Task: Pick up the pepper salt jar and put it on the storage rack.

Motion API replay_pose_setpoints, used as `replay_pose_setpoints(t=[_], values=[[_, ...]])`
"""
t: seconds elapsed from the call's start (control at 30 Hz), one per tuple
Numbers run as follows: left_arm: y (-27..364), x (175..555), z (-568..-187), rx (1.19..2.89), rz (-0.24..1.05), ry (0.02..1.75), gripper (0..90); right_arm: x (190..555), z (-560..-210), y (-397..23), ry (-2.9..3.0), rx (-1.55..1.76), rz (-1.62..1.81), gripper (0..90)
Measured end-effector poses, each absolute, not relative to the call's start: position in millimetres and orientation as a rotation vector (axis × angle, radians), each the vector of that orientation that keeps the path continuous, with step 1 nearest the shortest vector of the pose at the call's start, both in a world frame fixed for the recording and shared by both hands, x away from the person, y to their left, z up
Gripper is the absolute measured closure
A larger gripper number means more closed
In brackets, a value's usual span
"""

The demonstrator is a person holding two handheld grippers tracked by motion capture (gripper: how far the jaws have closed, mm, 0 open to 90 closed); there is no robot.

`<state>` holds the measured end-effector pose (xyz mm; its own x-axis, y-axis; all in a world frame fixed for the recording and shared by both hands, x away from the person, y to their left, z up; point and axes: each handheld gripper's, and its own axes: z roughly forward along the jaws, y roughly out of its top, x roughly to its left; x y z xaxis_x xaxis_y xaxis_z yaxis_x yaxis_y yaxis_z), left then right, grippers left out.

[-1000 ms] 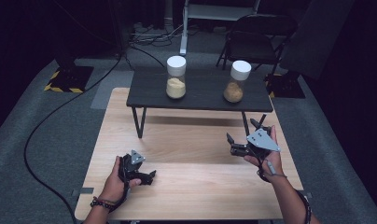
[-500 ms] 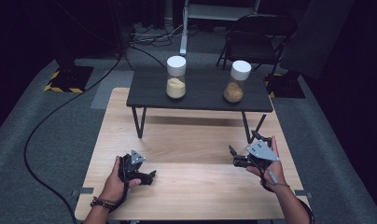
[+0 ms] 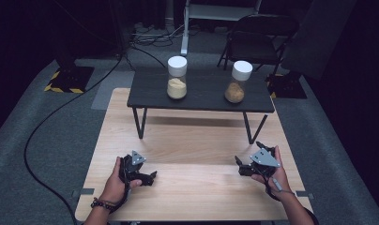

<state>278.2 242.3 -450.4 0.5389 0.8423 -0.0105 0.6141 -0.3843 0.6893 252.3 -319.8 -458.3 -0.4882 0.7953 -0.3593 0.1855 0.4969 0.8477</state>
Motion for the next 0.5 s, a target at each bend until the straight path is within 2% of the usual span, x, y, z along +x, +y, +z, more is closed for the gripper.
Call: replay_pose_setpoints(t=[0.5], values=[[242, 278, -450, 2.13, 0.456, 1.17, 0.5, 251, -469, -336, 2.039, 0.913, 0.91, 1.8]])
